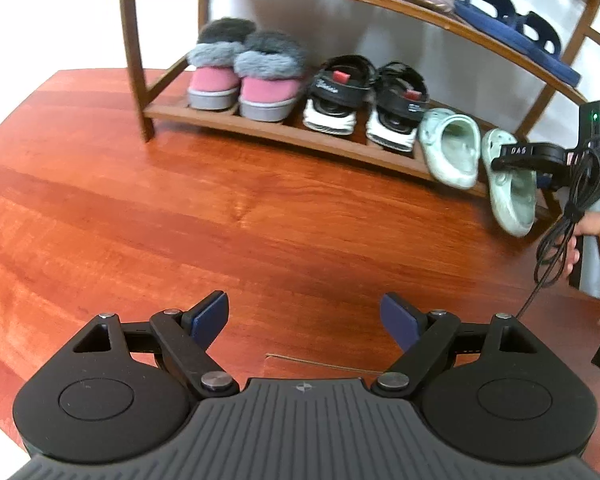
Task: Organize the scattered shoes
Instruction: 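Carry the held clog to the bottom shelf beside the other clog with the right tool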
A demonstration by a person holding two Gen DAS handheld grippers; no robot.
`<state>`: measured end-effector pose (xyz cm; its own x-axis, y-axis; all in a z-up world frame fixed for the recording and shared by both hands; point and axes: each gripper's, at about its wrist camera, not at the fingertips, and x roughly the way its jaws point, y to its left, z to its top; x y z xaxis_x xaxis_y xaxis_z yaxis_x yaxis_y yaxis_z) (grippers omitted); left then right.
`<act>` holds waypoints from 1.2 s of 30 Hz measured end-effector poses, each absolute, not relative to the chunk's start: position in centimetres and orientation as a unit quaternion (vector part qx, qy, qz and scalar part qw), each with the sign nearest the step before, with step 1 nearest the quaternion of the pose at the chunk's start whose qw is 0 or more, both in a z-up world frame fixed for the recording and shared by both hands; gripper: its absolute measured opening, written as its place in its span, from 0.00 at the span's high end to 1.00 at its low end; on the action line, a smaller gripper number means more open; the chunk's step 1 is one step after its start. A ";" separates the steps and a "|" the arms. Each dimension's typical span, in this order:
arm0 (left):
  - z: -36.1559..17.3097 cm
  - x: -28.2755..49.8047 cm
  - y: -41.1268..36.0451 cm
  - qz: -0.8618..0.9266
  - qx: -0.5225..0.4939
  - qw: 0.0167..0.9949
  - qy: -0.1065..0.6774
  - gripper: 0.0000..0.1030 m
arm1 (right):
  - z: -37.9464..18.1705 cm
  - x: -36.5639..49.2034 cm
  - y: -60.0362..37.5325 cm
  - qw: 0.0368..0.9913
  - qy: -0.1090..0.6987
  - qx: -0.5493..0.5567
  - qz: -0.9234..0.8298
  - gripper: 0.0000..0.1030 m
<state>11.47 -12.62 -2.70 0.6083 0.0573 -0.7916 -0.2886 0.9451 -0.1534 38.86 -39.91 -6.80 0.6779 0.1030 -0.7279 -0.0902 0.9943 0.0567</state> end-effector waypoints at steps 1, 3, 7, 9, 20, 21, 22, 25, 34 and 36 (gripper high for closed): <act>-2.7 11.4 -12.4 0.104 -0.136 0.885 0.432 0.18 | -6.8 39.2 -39.7 0.917 0.396 0.007 0.053 0.33; -2.8 11.2 -12.1 0.114 -0.141 0.883 0.432 0.18 | -6.9 39.7 -39.4 0.918 0.393 0.004 0.056 0.32; -2.9 11.1 -11.5 0.127 -0.147 0.880 0.433 0.18 | -7.4 40.2 -38.8 0.918 0.391 -0.006 0.063 0.30; -3.0 11.0 -11.4 0.131 -0.148 0.879 0.434 0.18 | -7.6 40.3 -38.6 0.919 0.389 -0.012 0.065 0.28; -2.7 11.2 -11.9 0.115 -0.142 0.882 0.435 0.18 | -5.4 37.5 -39.0 0.928 0.360 -0.037 0.093 0.19; -2.7 11.2 -12.0 0.111 -0.141 0.882 0.435 0.18 | -5.2 36.8 -39.2 0.928 0.359 -0.033 0.095 0.19; -2.7 11.2 -12.1 0.108 -0.140 0.883 0.436 0.18 | -5.1 36.5 -39.3 0.928 0.359 -0.031 0.095 0.19; -2.8 11.6 -12.4 0.096 -0.135 0.884 0.437 0.18 | -4.9 34.7 -39.7 0.928 0.359 -0.021 0.096 0.19; -2.8 11.7 -13.2 0.077 -0.116 0.886 0.442 0.18 | -6.3 30.0 -39.6 0.921 0.374 -0.008 0.107 0.20; -2.8 11.7 -13.4 0.073 -0.112 0.886 0.444 0.18 | -6.7 29.3 -39.4 0.920 0.376 -0.002 0.111 0.21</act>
